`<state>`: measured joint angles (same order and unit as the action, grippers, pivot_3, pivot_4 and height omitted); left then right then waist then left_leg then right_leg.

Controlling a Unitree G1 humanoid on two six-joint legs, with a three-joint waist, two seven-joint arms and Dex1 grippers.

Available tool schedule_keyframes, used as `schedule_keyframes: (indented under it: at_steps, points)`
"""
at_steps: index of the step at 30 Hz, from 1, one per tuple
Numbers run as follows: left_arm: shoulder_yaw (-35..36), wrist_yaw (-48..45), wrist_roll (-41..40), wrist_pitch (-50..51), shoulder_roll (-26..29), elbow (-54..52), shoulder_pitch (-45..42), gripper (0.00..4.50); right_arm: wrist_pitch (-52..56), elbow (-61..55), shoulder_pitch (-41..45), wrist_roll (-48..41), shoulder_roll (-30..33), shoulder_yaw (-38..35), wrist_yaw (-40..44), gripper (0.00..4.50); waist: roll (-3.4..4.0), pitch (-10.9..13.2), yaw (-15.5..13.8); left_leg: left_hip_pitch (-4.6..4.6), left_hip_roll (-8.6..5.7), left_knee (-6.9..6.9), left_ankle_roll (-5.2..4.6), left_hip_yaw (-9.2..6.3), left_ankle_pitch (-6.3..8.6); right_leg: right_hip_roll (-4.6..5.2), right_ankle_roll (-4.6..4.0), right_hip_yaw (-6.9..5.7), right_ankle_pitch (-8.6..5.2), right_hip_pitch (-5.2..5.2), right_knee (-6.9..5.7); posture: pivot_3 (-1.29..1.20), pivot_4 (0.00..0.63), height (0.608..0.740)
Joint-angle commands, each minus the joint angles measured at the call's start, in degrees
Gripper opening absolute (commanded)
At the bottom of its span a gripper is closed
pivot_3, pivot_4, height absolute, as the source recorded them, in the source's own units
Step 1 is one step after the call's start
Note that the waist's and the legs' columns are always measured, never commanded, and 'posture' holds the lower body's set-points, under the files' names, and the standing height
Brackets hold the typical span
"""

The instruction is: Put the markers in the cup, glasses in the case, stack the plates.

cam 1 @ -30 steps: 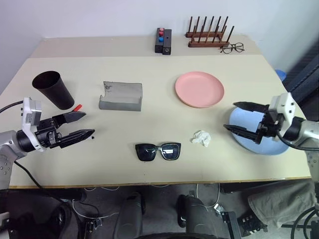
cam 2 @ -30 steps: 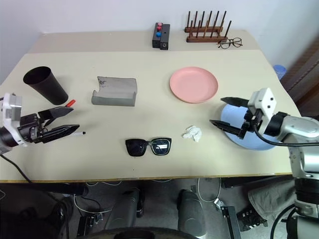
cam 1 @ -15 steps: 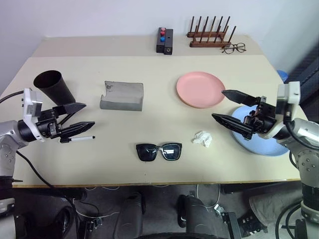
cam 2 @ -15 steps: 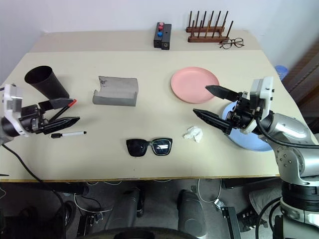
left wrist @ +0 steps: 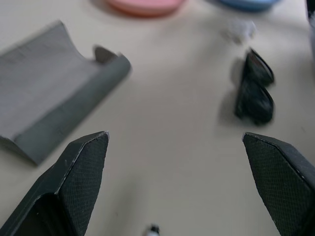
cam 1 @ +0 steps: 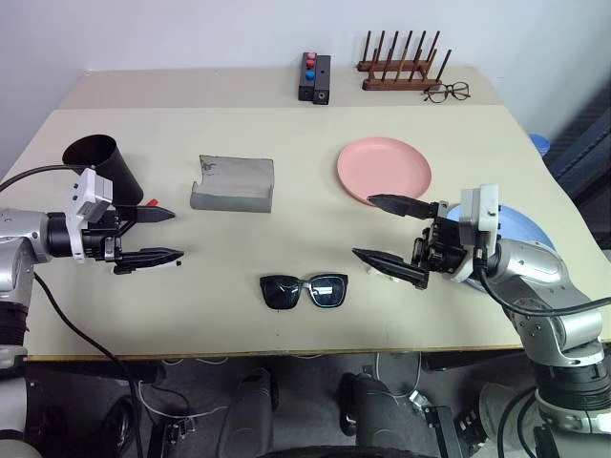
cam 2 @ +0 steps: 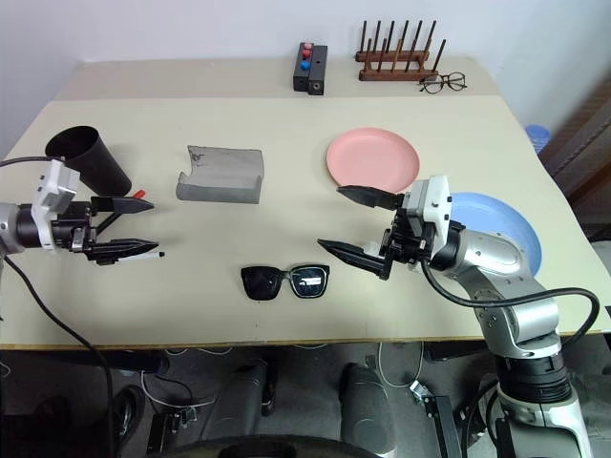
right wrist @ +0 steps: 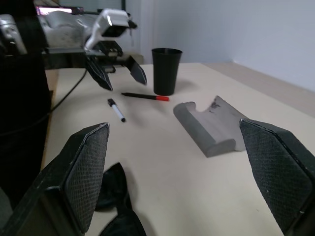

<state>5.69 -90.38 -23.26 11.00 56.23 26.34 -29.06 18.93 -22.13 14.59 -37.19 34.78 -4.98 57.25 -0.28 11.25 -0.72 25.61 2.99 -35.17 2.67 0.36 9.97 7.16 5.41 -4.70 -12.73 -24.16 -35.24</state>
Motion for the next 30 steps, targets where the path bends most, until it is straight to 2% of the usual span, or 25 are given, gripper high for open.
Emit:
schedule_keyframes:
  at_steps: [1,4,6,11,16,24,27,30]
  points:
    - [-5.3,-2.1,4.3,-11.1,3.8,5.9,-2.0,4.50,-1.8,-0.3,0.4,-0.1,-0.7,-0.6,0.0,4.29,0.00,0.0,0.0,0.00,0.01,0.00,0.00,0.00,0.00,0.00,0.00,0.00,0.00,0.00,0.00,0.00,0.150,0.740]
    - [-11.4,-2.1,8.1,-22.0,5.1,14.2,-5.7,4.50,-2.6,-0.6,-0.6,0.4,-0.9,-1.0,-0.7,4.29,0.00,0.0,0.0,0.01,0.02,0.01,0.00,0.00,0.00,0.00,0.00,0.00,0.00,-0.02,0.01,0.00,0.150,0.740]
    - [-14.9,-2.1,8.0,-23.8,5.1,18.0,-8.2,4.50,-3.2,-0.7,-1.3,0.9,-0.9,-1.2,-1.0,4.29,-0.01,0.0,-0.2,0.03,0.02,0.00,0.00,0.00,0.00,0.00,-0.01,-0.01,0.00,-0.03,0.01,0.00,0.150,0.740]
    - [-19.1,-2.1,15.0,-36.0,3.1,29.8,-14.7,4.50,-3.8,-1.4,-1.4,1.5,-1.6,-0.7,-2.4,4.29,-0.04,0.0,-0.1,0.23,0.01,-0.08,0.00,0.01,0.00,0.00,0.01,0.00,0.01,-0.15,-0.01,0.00,0.150,0.740]
    - [-21.3,-2.1,18.9,-38.5,1.8,35.6,-18.4,4.50,-3.7,-2.7,-2.8,1.5,-1.5,-0.9,-3.4,4.29,-0.04,0.0,-0.1,0.23,0.01,-0.07,-0.01,0.00,-0.01,0.00,0.01,0.00,0.01,-0.18,-0.07,0.00,0.150,0.740]
    - [-20.4,-2.1,24.0,-37.6,-1.6,41.6,-21.0,4.50,-3.5,-4.0,-3.0,1.7,-1.9,-0.4,-5.6,4.29,-0.05,0.0,-0.2,0.23,0.01,-0.10,-0.02,0.00,-0.01,0.00,0.02,0.00,0.01,-0.18,-0.11,0.00,0.150,0.740]
    - [-20.6,-2.1,24.8,-35.8,-3.1,42.5,-21.3,3.70,-3.1,-4.5,-3.1,1.5,-1.8,-0.5,-6.1,4.33,-0.06,0.0,-0.2,0.23,0.01,-0.13,-0.02,-0.01,-0.01,0.00,0.02,0.00,0.01,-0.15,-0.12,0.00,0.150,0.740]
    - [-20.6,-2.1,25.7,-34.9,-3.4,42.7,-21.3,2.21,-2.6,-5.2,-3.3,1.0,-1.5,-0.8,-6.6,4.33,-0.06,0.0,-0.1,0.22,0.01,-0.15,-0.02,-0.01,-0.01,0.00,0.02,0.00,0.01,-0.14,-0.13,0.00,0.150,0.740]
